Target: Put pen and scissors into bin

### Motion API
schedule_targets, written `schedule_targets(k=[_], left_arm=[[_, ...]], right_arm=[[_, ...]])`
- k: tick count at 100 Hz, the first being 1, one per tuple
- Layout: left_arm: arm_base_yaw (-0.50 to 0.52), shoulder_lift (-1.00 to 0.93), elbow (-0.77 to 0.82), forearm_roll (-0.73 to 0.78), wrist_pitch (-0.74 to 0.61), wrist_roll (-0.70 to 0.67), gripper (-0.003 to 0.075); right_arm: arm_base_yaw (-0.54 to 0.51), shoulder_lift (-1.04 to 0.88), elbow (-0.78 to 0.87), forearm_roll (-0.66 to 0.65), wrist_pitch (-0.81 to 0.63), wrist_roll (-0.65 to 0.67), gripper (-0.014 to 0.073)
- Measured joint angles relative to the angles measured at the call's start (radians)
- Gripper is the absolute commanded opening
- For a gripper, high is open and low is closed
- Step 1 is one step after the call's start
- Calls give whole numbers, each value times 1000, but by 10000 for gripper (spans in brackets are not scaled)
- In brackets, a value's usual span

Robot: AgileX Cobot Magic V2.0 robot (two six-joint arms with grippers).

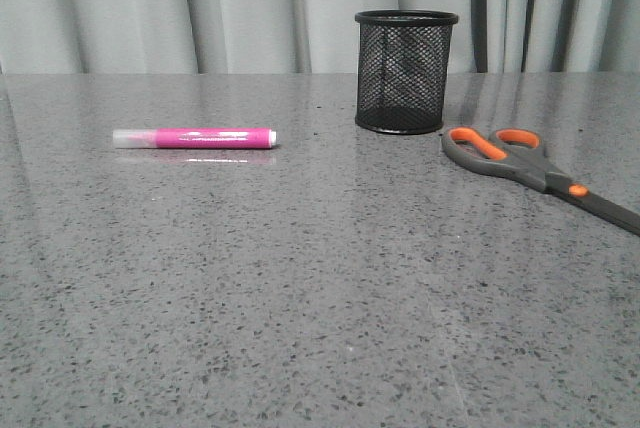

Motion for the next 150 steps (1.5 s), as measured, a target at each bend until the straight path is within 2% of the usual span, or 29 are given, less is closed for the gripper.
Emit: schedule_targets(k=[107,123,150], left_arm=[[0,0,0,-4,0,0,-19],[0,0,0,-62,0,0,-19],[0,0,0,-287,0,0,-19]], right_arm=[[0,0,0,0,-4,0,-75],[0,0,0,80,-37,0,-75],[0,0,0,315,-71,0,-75]])
